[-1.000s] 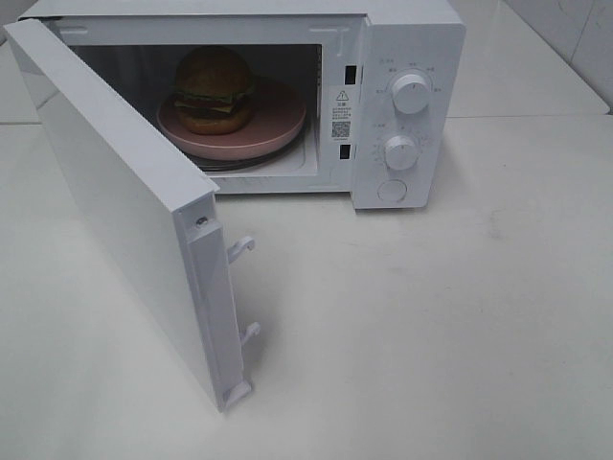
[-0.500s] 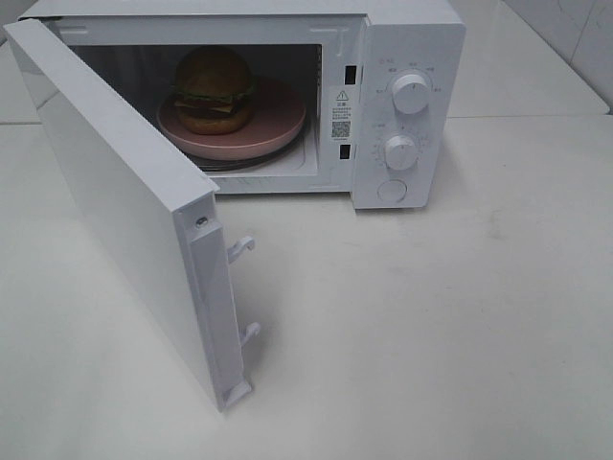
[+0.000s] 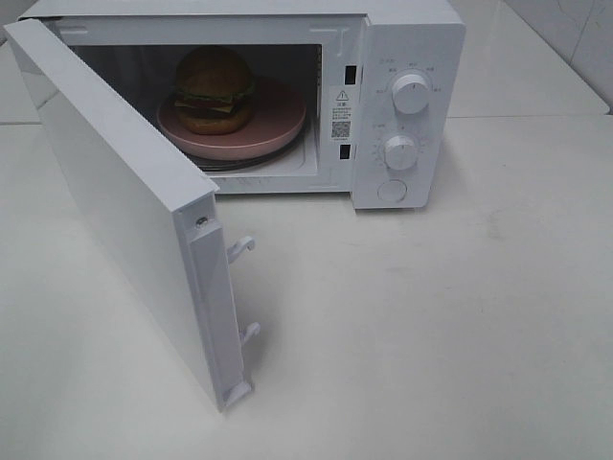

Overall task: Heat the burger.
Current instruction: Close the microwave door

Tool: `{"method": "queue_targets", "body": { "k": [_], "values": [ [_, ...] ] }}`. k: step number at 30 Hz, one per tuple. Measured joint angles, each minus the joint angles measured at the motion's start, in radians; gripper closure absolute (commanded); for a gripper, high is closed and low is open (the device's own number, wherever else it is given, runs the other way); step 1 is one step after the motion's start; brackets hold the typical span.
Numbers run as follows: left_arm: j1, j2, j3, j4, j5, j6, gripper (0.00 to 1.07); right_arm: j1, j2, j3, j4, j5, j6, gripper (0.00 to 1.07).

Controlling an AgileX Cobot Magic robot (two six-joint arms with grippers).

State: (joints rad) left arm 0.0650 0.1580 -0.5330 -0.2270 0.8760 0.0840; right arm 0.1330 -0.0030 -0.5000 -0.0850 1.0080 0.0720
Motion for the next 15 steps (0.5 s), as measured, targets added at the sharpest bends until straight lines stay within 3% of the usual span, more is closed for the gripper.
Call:
{"method": "queue_targets", "body": {
  "k": [1, 2, 3, 4, 6, 10, 15],
  "values": [
    [0.0, 0.021, 0.0, 0.0, -0.015, 0.0, 0.83, 0.0, 0.0, 0.0, 0.0, 0.0, 0.0, 0.31],
    [0.0, 0.021, 0.0, 0.0, -0.015, 0.0, 0.83, 0.0, 0.0, 0.0, 0.0, 0.0, 0.0, 0.31],
    [0.0, 0.062, 0.0, -0.004, -0.049, 0.0, 0.94, 0.0, 0.0, 0.0, 0.0, 0.0, 0.001, 0.31],
    [0.0, 0.062, 0.0, -0.004, -0.049, 0.0, 0.94, 0.0, 0.0, 0.0, 0.0, 0.0, 0.001, 0.31],
    [0.0, 0.128, 0.0, -0.025, -0.116, 0.0, 1.07, 0.0, 0.0, 0.0, 0.0, 0.0, 0.001, 0.31],
    [0.0, 0.193, 0.0, -0.046, -0.18, 0.013, 1.07, 0.0, 0.0, 0.0, 0.0, 0.0, 0.001, 0.31],
    [0.0, 0.269, 0.023, -0.077, -0.331, 0.095, 1.07, 0.0, 0.0, 0.0, 0.0, 0.0, 0.001, 0.31]
  ]
}}
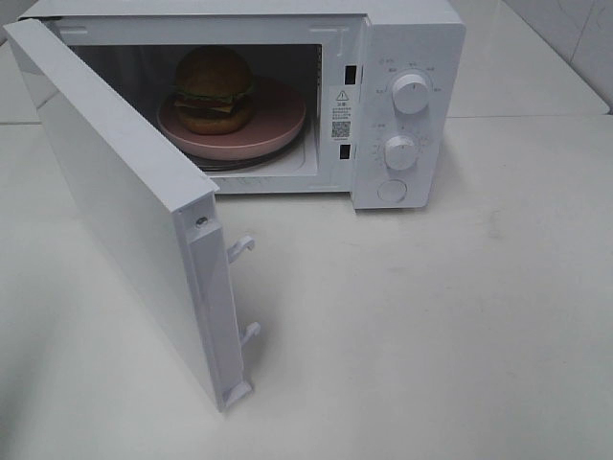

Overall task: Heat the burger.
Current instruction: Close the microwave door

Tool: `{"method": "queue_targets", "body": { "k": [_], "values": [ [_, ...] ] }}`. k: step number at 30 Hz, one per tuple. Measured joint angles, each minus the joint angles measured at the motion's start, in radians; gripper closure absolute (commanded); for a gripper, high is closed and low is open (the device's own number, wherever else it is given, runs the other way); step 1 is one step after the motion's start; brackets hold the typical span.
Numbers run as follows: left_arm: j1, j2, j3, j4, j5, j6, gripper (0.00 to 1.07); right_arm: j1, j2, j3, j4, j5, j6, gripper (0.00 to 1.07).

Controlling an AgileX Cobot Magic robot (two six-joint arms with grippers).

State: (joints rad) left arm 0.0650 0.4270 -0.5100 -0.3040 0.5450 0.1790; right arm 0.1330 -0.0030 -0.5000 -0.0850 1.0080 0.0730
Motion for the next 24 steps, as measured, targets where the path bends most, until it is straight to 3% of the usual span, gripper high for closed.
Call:
{"method": "queue_targets", "body": {
  "k": [4, 9, 15, 24],
  "values": [
    [0.0, 0.064, 0.074, -0.054, -0.169, 0.091, 1.07, 0.0, 0.0, 0.0, 0.0, 0.0, 0.001, 0.31],
    [0.0, 0.121, 0.169, -0.105, -0.352, 0.162, 1.07, 0.0, 0.0, 0.0, 0.0, 0.0, 0.001, 0.31],
    [0.0, 0.196, 0.249, -0.125, -0.529, 0.172, 1.07, 0.0, 0.0, 0.0, 0.0, 0.0, 0.001, 0.31],
    [0.0, 0.341, 0.261, -0.124, -0.73, 0.16, 1.07, 0.0, 0.0, 0.0, 0.0, 0.0, 0.001, 0.31]
  ]
}}
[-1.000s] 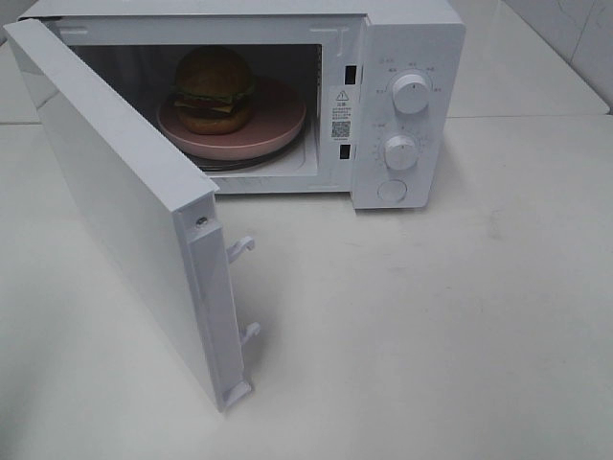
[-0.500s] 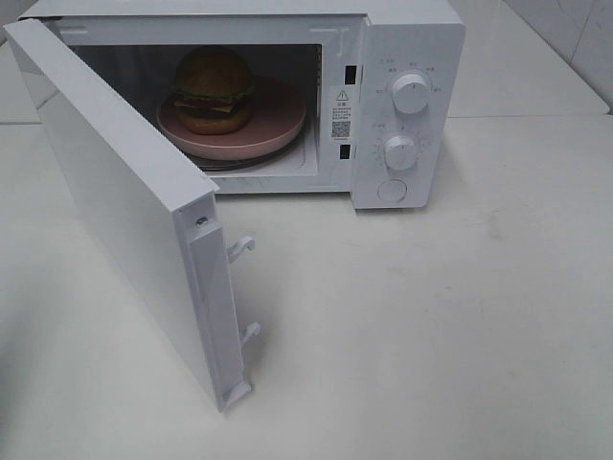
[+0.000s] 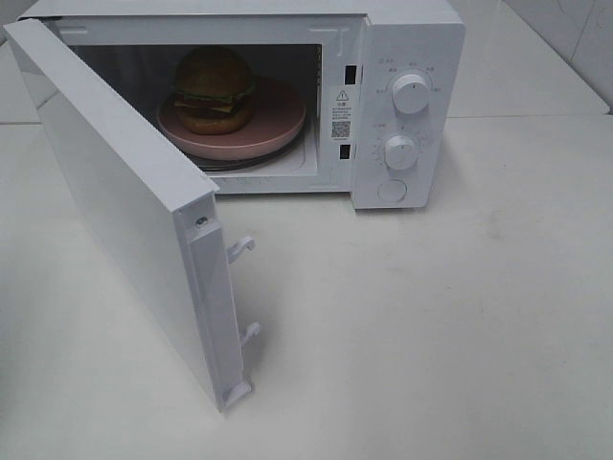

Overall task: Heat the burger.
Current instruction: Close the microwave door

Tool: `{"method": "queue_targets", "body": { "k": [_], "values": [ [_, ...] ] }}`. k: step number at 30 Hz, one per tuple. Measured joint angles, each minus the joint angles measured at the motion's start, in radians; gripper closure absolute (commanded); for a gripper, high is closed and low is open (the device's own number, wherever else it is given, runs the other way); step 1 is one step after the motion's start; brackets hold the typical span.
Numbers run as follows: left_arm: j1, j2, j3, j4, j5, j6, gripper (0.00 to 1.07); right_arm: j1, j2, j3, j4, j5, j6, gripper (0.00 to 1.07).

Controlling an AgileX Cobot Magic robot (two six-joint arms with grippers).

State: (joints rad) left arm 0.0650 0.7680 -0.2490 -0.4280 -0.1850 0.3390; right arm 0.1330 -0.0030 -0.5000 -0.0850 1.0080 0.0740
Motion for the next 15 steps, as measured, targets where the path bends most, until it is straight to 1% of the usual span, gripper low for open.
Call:
{"method": "queue_targets", "body": {
  "k": [1, 2, 3, 5, 6, 7, 8, 9, 11, 12, 13, 14, 15],
  "values": [
    [0.0, 0.0, 0.0, 0.0, 0.0, 0.0, 1.07, 0.0, 0.0, 0.0, 0.0, 0.0, 0.0, 0.31],
    [0.0, 0.039, 0.0, 0.011, -0.029, -0.024, 1.07, 0.0, 0.0, 0.0, 0.0, 0.0, 0.0, 0.31],
    [0.0, 0.039, 0.0, 0.011, -0.029, -0.024, 1.07, 0.0, 0.0, 0.0, 0.0, 0.0, 0.0, 0.31],
    [-0.015, 0.105, 0.005, 0.077, -0.09, -0.092, 1.07, 0.0, 0.0, 0.0, 0.0, 0.0, 0.0, 0.31],
    [-0.015, 0.105, 0.005, 0.077, -0.09, -0.092, 1.07, 0.0, 0.0, 0.0, 0.0, 0.0, 0.0, 0.31],
    [-0.046, 0.148, 0.005, 0.149, -0.149, -0.155, 1.07, 0.0, 0.0, 0.0, 0.0, 0.0, 0.0, 0.31],
    [-0.066, 0.172, 0.005, 0.195, -0.181, -0.187, 1.07, 0.0, 0.0, 0.0, 0.0, 0.0, 0.0, 0.31],
    [-0.066, 0.172, 0.005, 0.195, -0.181, -0.187, 1.07, 0.0, 0.0, 0.0, 0.0, 0.0, 0.0, 0.31],
    [-0.131, 0.274, 0.005, 0.359, -0.281, -0.292, 1.07, 0.0, 0.0, 0.0, 0.0, 0.0, 0.0, 0.31],
    [-0.131, 0.274, 0.005, 0.359, -0.281, -0.292, 1.07, 0.0, 0.0, 0.0, 0.0, 0.0, 0.0, 0.31],
    [-0.143, 0.302, 0.005, 0.396, -0.305, -0.319, 1.07, 0.0, 0.0, 0.0, 0.0, 0.0, 0.0, 0.31],
    [-0.143, 0.302, 0.005, 0.396, -0.305, -0.319, 1.07, 0.0, 0.0, 0.0, 0.0, 0.0, 0.0, 0.31],
    [-0.16, 0.349, 0.005, 0.455, -0.344, -0.362, 1.07, 0.0, 0.0, 0.0, 0.0, 0.0, 0.0, 0.31]
  ]
}}
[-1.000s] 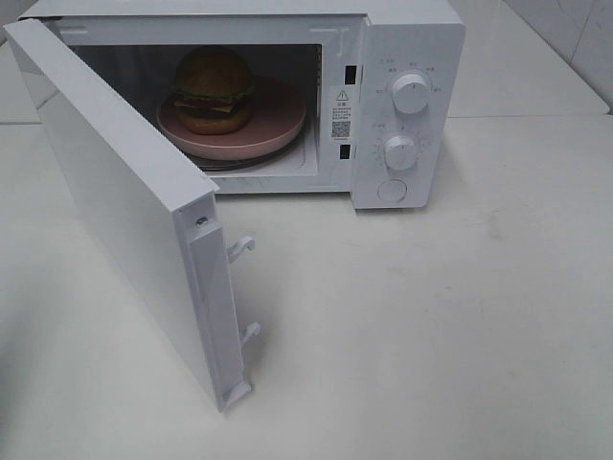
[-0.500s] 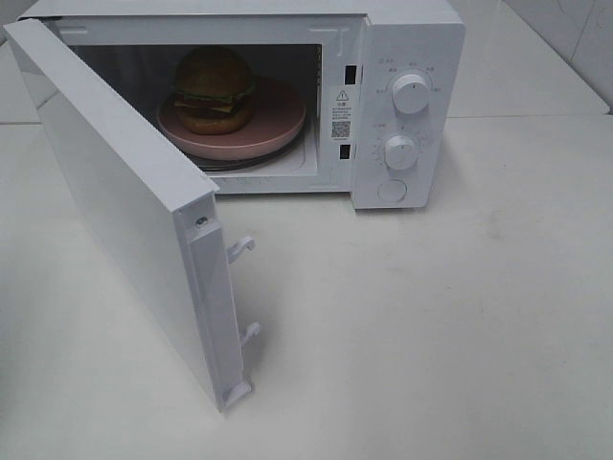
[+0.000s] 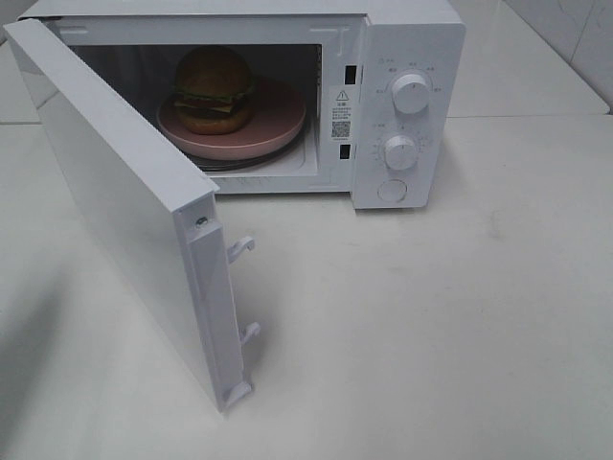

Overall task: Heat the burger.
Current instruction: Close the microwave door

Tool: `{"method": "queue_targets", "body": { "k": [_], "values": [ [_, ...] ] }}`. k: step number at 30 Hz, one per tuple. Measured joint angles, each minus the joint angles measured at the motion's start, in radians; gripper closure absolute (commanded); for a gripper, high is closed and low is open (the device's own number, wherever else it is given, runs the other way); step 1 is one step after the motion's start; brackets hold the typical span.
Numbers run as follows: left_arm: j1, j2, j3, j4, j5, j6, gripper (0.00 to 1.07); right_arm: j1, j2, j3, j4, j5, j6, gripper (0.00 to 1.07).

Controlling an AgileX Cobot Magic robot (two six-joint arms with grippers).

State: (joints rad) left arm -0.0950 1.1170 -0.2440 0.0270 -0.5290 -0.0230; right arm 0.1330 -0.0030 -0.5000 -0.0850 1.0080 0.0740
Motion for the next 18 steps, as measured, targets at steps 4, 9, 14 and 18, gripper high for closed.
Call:
{"method": "queue_targets", "body": {
  "k": [4, 9, 14, 18],
  "values": [
    [-0.021, 0.071, 0.0, 0.077, -0.066, -0.046, 1.07, 0.0, 0.0, 0.0, 0.0, 0.0, 0.0, 0.31],
    [-0.084, 0.201, -0.002, 0.148, -0.202, -0.078, 1.07, 0.0, 0.0, 0.0, 0.0, 0.0, 0.0, 0.31],
    [-0.156, 0.287, -0.029, 0.15, -0.237, -0.08, 1.07, 0.0, 0.0, 0.0, 0.0, 0.0, 0.0, 0.31],
    [-0.2, 0.335, -0.06, 0.15, -0.259, -0.08, 1.07, 0.0, 0.0, 0.0, 0.0, 0.0, 0.0, 0.31]
  ]
}}
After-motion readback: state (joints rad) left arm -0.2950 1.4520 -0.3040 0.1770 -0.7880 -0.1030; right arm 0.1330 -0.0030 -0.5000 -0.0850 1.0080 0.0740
